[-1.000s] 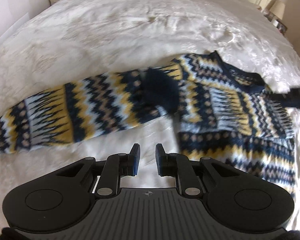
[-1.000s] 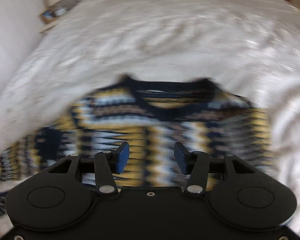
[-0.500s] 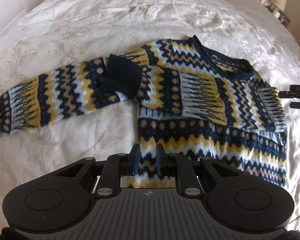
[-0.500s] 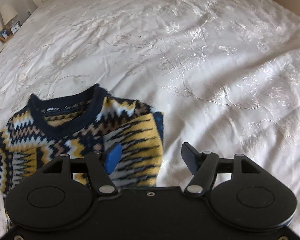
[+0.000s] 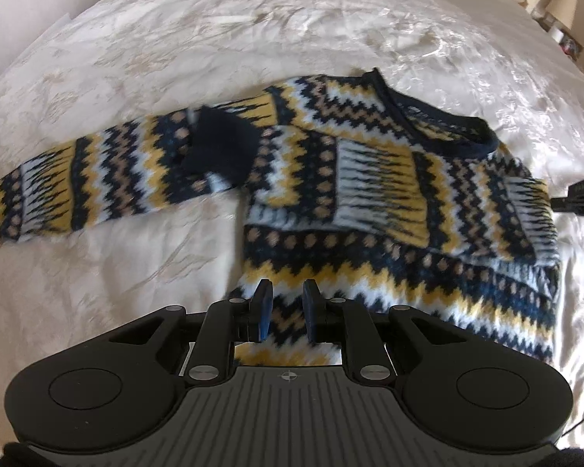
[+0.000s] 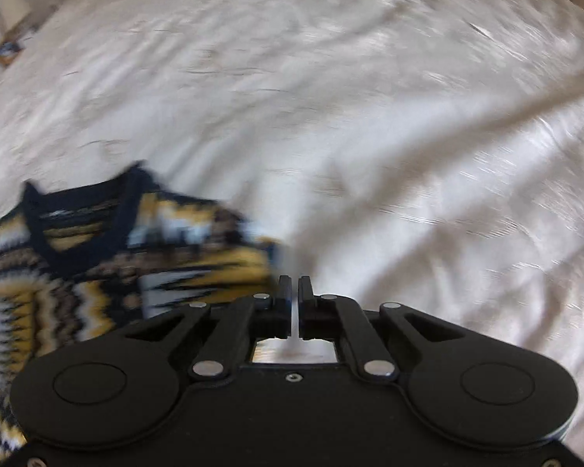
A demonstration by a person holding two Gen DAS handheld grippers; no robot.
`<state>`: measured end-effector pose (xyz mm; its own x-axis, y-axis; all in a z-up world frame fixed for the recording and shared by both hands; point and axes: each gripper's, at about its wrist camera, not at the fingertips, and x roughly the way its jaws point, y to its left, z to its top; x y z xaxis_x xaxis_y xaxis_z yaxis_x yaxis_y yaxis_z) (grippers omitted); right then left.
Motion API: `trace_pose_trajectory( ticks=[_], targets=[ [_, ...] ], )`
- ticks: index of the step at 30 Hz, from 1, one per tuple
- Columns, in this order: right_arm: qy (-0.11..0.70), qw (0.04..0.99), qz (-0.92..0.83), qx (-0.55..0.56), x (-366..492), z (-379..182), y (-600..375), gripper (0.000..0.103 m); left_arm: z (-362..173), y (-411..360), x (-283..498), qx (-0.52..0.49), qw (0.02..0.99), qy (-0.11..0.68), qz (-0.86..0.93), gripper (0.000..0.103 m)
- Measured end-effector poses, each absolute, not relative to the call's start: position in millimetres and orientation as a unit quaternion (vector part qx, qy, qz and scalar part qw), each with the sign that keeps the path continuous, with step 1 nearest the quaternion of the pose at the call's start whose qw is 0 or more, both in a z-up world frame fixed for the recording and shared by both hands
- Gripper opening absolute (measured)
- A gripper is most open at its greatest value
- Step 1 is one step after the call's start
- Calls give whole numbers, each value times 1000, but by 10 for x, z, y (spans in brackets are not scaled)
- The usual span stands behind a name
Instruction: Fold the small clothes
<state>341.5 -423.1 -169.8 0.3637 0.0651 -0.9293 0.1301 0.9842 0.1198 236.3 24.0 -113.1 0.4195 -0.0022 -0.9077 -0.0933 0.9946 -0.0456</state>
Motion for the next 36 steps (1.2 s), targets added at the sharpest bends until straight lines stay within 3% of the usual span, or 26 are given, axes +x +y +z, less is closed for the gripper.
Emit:
trace_pose_trajectory(
  ticks=[2, 3, 5, 6, 7, 9, 13, 17, 21, 22, 23, 28, 30, 32, 34, 36],
  targets=[
    [556, 823, -19, 114, 3400, -1659, -4364, 12, -1163, 183, 2481, -43, 843, 536, 15, 26],
    [546, 828, -11, 130, 3375, -1602, -4413, 20, -1169, 152, 2529, -42, 845, 533, 11, 28],
    [532, 832, 15, 155, 3328, -1498, -4449, 21, -1179, 96, 2665, -40, 855, 517, 3, 30],
    [527, 834, 26, 160, 3312, -1452, -4437, 35, -1185, 68, 2751, -37, 859, 511, 2, 30],
    [523, 836, 36, 161, 3297, -1413, -4409, 58, -1194, 39, 2823, -35, 861, 507, 0, 31],
    [519, 837, 51, 167, 3289, -1395, -4363, 80, -1242, -16, 2982, -31, 866, 499, -7, 40],
    [526, 829, 66, 176, 3329, -1490, -4229, 78, -1416, -175, 3200, -8, 867, 498, -22, 51],
    [543, 820, 70, 168, 3387, -1642, -4130, 74, -1730, -225, 3287, 17, 845, 534, -33, 71],
    [563, 805, 65, 178, 3434, -1774, -4126, 53, -1935, -189, 3247, 22, 835, 548, -42, 80],
    [566, 801, 69, 182, 3449, -1800, -4126, 30, -1931, -187, 3244, 22, 835, 548, -42, 81],
    [569, 799, 72, 180, 3446, -1809, -4114, 20, -1918, -184, 3244, 18, 835, 548, -41, 82],
    [555, 823, 56, 111, 3433, -1677, -4103, 15, -1713, -237, 3257, 11, 848, 527, -51, 83],
    [565, 814, 35, 130, 3477, -1767, -4245, 15, -1675, -279, 3265, 15, 851, 522, -59, 83],
    [564, 815, 26, 135, 3492, -1809, -4308, 17, -1729, -292, 3308, 23, 846, 529, -63, 83],
    [557, 819, 25, 136, 3479, -1765, -4322, 28, -1845, -296, 3340, 34, 833, 548, -60, 85],
    [535, 833, 27, 137, 3419, -1634, -4307, 28, -1931, -275, 3348, 36, 829, 554, -59, 89]
  ],
)
